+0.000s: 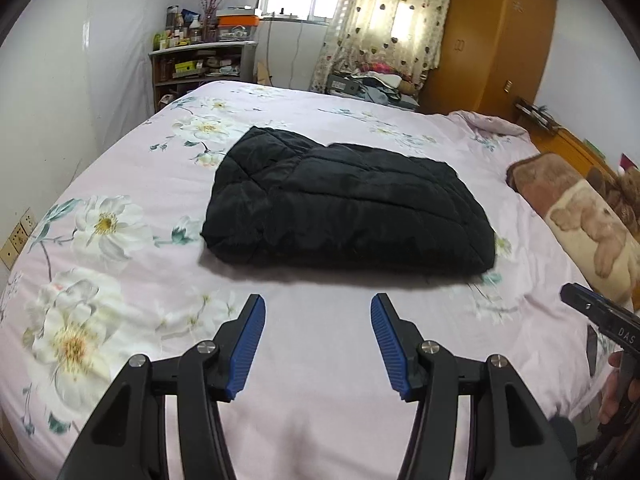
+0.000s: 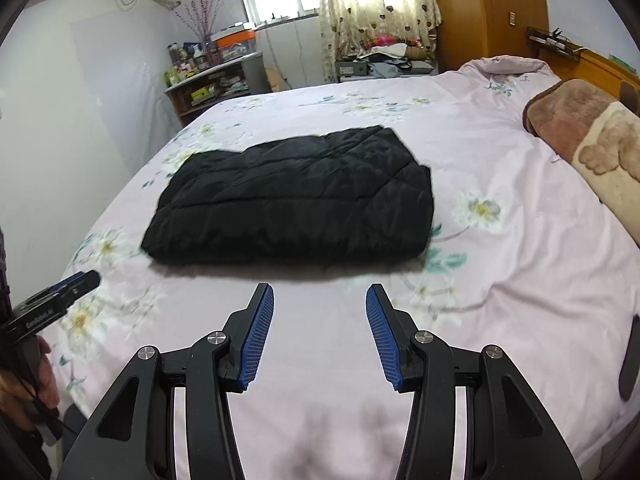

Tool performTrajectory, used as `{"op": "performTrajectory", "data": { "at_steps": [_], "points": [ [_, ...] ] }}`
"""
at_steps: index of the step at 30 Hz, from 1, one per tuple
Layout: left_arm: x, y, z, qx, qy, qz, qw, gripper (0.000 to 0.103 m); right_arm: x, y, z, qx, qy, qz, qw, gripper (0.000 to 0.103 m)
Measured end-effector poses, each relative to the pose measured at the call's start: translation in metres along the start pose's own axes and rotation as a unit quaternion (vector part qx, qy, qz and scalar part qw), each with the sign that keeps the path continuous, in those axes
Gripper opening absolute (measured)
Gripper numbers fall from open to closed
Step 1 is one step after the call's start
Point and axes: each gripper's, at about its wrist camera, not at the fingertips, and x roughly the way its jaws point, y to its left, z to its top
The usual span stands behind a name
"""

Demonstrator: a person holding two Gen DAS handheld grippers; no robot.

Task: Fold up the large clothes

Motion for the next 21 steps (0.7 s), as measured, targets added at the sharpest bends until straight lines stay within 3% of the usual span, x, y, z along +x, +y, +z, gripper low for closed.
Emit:
{"op": "performTrajectory", "data": {
  "at_steps": [10,21],
  "points": [
    [-0.041,-0.017,-0.044,0.011,0.008,0.002,0.9999,0.057,-0.044,0.035,-0.042,-0.028,-0.007,-0.011,1.0,0.05],
    [-0.048,-0.032,-0.067,0.011,0.033,-0.003,0.9994,0.059,-0.052,0.047,-0.063,-0.05,-0.002,-0.026,0.998,0.05]
  ]
}}
